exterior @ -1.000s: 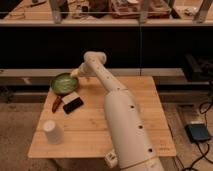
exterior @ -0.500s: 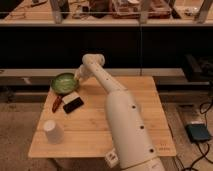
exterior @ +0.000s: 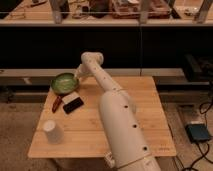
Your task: Pick up the ceramic bowl
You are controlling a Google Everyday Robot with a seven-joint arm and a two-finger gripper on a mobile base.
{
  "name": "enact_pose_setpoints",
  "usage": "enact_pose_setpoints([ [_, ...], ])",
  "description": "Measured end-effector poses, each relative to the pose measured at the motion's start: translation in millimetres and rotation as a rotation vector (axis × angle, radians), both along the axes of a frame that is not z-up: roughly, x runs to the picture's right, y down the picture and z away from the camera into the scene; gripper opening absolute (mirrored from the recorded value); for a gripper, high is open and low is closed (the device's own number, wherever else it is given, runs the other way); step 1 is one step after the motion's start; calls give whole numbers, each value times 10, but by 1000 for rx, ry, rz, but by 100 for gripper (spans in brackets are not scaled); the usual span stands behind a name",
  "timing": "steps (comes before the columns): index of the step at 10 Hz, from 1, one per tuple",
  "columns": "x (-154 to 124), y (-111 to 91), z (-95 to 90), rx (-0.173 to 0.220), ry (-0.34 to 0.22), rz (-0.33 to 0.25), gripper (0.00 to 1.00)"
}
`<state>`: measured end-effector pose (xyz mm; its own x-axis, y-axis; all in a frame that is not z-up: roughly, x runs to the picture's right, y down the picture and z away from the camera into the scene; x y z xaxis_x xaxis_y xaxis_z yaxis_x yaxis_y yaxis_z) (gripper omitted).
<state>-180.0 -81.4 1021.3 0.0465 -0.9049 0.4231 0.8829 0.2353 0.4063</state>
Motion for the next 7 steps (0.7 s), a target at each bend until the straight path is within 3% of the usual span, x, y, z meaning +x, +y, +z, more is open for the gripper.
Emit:
enact_pose_setpoints([
  [4, -2, 71, 59, -3, 6, -9, 42],
  [6, 50, 82, 97, -4, 5, -7, 26],
  [7, 53, 134, 142, -10, -8, 17, 25],
])
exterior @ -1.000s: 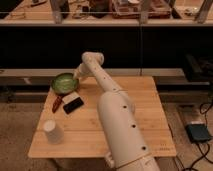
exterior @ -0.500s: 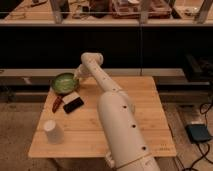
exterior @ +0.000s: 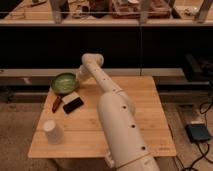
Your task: Pick up the ceramic bowl
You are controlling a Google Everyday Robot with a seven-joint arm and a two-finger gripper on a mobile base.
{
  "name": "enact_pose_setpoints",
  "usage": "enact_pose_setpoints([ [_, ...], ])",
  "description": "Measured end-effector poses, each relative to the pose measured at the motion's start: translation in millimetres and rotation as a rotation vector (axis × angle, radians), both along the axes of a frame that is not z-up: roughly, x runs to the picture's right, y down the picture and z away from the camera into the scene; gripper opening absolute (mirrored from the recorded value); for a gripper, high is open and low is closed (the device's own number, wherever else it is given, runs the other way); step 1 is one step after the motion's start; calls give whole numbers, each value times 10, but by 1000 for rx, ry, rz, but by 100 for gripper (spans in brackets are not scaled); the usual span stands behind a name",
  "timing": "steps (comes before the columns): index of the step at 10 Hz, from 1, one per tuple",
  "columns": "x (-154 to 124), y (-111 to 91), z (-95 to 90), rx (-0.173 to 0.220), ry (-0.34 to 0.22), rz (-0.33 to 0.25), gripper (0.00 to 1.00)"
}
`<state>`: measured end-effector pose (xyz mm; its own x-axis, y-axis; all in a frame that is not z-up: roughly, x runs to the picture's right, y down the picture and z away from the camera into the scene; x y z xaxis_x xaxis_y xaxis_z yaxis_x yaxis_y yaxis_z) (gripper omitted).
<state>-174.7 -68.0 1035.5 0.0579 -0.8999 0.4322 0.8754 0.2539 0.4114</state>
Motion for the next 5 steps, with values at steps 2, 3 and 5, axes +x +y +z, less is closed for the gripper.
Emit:
enact_pose_setpoints([
  [2, -40, 77, 60, 0, -16, 11, 25],
  [3, -45, 41, 49, 23, -24, 7, 25],
  [5, 56, -50, -22, 46, -8, 28, 25],
])
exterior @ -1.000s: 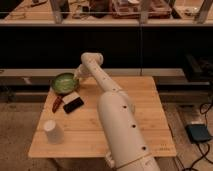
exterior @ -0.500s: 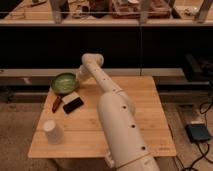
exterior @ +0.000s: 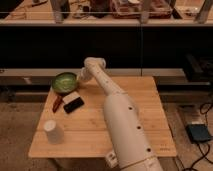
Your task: Pick up the ceramic bowl
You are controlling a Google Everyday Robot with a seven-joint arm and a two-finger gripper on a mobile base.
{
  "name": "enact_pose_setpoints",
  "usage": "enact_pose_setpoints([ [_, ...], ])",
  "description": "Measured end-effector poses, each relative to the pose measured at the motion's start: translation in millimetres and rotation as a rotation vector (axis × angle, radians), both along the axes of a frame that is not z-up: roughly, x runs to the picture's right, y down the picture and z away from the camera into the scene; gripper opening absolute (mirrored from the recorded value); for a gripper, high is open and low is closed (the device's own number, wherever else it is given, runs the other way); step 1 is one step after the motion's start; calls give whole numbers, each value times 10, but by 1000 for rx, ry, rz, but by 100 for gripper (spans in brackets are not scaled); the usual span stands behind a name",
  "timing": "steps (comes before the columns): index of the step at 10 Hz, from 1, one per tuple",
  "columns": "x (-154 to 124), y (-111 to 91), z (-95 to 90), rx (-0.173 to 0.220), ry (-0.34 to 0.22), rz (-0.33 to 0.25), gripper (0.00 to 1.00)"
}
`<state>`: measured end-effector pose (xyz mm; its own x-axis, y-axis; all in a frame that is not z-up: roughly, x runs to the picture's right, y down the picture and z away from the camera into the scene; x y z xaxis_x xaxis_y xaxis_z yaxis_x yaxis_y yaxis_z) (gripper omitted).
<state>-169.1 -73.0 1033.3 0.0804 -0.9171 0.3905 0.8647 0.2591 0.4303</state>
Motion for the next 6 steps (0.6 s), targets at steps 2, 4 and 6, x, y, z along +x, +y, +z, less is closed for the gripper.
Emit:
enact_pose_setpoints([
  [2, -38, 12, -66, -21, -8, 4, 25],
  [4, 30, -7, -44, 11, -22, 12, 25],
  [6, -38, -3, -18, -22, -11, 11, 25],
])
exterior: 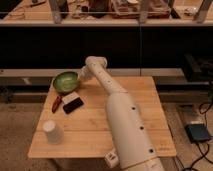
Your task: Pick up the ceramic bowl
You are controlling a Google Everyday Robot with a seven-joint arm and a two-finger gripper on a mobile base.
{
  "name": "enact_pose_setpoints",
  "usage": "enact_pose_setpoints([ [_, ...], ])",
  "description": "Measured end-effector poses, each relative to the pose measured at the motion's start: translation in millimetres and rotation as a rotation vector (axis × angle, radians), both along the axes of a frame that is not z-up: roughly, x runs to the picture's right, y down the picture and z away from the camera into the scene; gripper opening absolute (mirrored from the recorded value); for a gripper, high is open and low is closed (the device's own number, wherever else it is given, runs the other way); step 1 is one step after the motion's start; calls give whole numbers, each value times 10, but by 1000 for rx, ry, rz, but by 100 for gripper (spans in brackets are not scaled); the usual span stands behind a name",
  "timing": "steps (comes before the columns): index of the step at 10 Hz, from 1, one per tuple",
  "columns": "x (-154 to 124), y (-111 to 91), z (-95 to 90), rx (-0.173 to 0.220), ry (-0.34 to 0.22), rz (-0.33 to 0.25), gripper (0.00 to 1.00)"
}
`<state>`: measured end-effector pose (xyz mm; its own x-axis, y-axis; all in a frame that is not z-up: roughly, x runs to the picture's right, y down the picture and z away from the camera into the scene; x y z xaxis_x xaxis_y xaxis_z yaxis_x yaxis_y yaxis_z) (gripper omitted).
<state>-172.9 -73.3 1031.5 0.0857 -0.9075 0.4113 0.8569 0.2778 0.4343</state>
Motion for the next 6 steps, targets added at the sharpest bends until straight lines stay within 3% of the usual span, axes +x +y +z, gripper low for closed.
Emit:
enact_pose_setpoints([
  [2, 66, -39, -106, 16, 9, -36, 25],
  [4, 24, -75, -208, 16, 6, -20, 25],
  [6, 31, -59, -150, -4, 8, -34, 25],
])
